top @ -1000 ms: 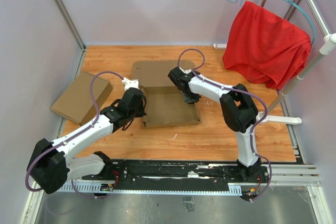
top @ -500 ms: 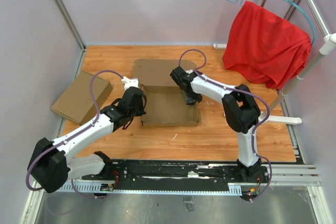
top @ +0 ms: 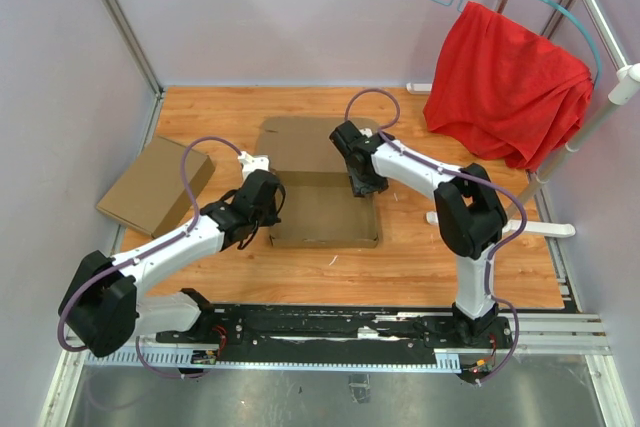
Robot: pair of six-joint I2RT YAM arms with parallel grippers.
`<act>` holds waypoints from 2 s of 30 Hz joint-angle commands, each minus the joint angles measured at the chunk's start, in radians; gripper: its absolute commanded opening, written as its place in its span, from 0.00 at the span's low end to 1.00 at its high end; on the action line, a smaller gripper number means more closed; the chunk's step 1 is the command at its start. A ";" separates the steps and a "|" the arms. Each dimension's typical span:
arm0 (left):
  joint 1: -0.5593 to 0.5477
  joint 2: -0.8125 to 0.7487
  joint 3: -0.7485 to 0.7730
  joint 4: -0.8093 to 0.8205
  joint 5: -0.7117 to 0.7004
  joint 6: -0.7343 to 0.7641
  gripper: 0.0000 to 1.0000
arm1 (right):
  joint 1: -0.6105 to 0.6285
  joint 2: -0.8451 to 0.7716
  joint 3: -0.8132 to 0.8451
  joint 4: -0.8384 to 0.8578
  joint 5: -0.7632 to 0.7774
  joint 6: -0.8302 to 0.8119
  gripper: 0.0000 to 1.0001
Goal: Fold the paper box
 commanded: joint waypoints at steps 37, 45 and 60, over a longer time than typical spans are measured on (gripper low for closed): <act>-0.067 0.208 0.117 -0.070 -0.104 -0.064 0.41 | -0.117 -0.313 -0.282 0.116 -0.300 -0.091 0.48; -0.067 0.316 0.224 -0.171 -0.122 -0.034 0.32 | -0.115 -0.341 -0.367 0.172 -0.332 -0.099 0.48; -0.141 0.537 0.391 -0.401 -0.281 -0.106 0.14 | -0.092 -0.343 -0.399 0.229 -0.341 -0.095 0.47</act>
